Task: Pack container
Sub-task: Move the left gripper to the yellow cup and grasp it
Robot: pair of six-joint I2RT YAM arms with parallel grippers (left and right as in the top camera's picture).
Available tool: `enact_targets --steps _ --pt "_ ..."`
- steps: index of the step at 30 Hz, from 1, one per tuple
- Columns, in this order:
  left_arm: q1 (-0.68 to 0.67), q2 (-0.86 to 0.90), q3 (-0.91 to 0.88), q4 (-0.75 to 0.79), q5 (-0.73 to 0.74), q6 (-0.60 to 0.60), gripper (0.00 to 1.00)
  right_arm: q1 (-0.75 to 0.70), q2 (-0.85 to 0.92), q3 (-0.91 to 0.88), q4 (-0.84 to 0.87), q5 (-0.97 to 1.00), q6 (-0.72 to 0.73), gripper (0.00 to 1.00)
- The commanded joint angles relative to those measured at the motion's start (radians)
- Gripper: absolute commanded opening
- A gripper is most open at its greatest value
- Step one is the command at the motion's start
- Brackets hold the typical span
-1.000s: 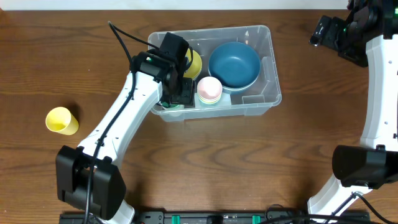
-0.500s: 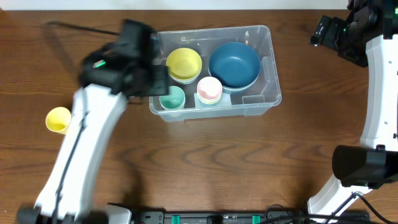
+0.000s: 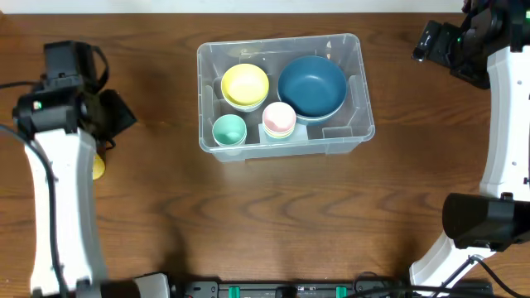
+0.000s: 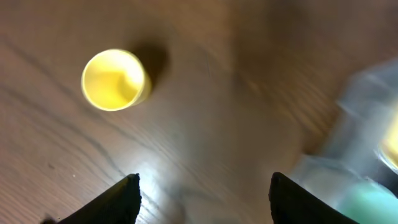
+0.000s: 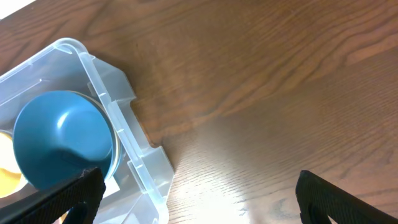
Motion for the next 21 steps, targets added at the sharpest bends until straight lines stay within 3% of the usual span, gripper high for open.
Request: enact_targets --steps 1,9,21 --pt "0.092 0.100 -0.066 0.034 -0.024 -0.090 0.67 0.000 -0.023 0.001 -0.001 0.000 0.012 0.99" --pt "0.202 0.297 -0.081 0.085 0.022 -0.077 0.67 0.000 -0.023 0.001 -0.001 0.000 0.012 0.99" --pt "0.217 0.409 -0.081 0.214 0.032 0.028 0.65 0.000 -0.023 0.001 -0.001 0.000 0.012 0.99"
